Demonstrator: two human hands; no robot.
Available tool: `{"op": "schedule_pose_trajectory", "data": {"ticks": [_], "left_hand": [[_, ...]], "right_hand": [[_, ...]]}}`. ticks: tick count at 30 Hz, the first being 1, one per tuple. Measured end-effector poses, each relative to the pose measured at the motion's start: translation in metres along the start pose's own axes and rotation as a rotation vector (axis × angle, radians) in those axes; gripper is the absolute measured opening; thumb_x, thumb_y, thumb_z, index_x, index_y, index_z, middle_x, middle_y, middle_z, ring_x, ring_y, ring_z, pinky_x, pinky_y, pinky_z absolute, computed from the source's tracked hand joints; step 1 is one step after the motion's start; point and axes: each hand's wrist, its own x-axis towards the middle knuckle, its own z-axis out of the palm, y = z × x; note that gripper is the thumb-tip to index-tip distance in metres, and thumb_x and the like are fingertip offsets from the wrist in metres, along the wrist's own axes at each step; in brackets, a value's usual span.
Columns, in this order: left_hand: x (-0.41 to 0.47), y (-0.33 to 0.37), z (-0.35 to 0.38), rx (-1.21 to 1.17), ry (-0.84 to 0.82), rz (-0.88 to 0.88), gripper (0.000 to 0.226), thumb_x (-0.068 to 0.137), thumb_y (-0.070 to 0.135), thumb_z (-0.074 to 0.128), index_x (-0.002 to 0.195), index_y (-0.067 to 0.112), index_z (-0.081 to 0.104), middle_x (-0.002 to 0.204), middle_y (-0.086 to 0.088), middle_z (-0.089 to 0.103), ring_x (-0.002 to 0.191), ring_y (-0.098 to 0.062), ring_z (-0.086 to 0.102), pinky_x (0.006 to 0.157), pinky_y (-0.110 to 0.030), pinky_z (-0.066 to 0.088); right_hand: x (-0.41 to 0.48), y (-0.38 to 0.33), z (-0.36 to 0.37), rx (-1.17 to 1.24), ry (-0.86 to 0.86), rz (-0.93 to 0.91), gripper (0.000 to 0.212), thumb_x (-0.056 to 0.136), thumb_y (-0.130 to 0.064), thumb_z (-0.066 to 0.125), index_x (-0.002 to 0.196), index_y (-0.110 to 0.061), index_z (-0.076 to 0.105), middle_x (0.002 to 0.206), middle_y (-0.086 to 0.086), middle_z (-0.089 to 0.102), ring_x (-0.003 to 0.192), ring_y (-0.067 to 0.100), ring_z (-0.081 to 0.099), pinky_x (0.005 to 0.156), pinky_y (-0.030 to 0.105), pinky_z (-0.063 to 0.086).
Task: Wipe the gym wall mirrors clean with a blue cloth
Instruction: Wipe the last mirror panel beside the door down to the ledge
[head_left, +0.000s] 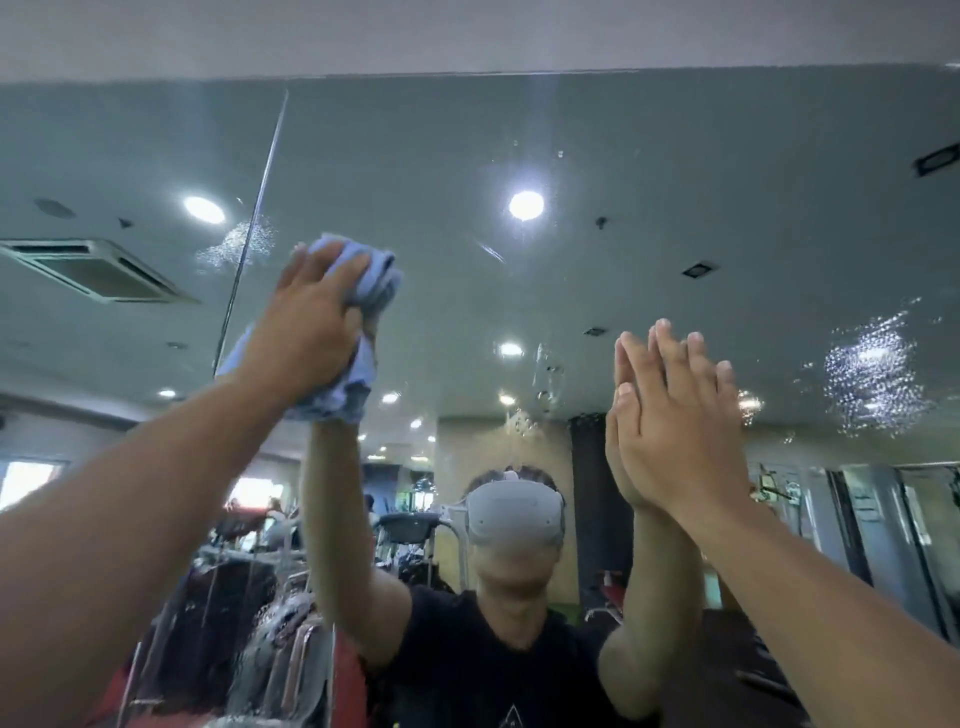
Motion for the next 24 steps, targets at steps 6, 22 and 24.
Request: {"op": "schedule_pose_trajectory", "data": {"ticks": [6,22,24], "left_hand": [[0.038,0.099,0.028,-0.024,0.046,0.122,0.062,0.076,0.001,0.061,0.137,0.010,0.054,0.139,-0.021,0.049,0.131,-0.024,0.030,0.114,-0.045,0.032],[0.035,0.042,0.025,-0.084,0.049,-0.016,0.062,0.076,0.019,0.039,0.136,0.018,0.055,0.139,-0.015,0.052,0.127,-0.039,0.045,0.114,-0.044,0.033],[0.060,0.063,0.033,-0.034,0.074,-0.091,0.054,0.077,0.013,0.044,0.130,0.020,0.056,0.129,-0.015,0.051,0.120,-0.038,0.045,0.109,-0.045,0.034]], "right_hand": [[-0.005,0.012,-0.009,0.003,-0.019,-0.043,0.059,0.103,-0.040,0.016,0.158,-0.025,0.034,0.168,0.005,0.028,0.156,0.031,0.020,0.125,0.050,0.010],[-0.015,0.063,0.002,-0.012,0.027,-0.091,0.054,0.108,-0.035,0.017,0.162,-0.027,0.018,0.170,-0.001,0.020,0.158,0.025,0.012,0.128,0.045,0.003],[-0.015,0.064,0.002,-0.012,0.036,-0.098,0.054,0.108,-0.035,0.017,0.162,-0.028,0.014,0.170,-0.002,0.018,0.158,0.024,0.012,0.128,0.045,0.003]]}}
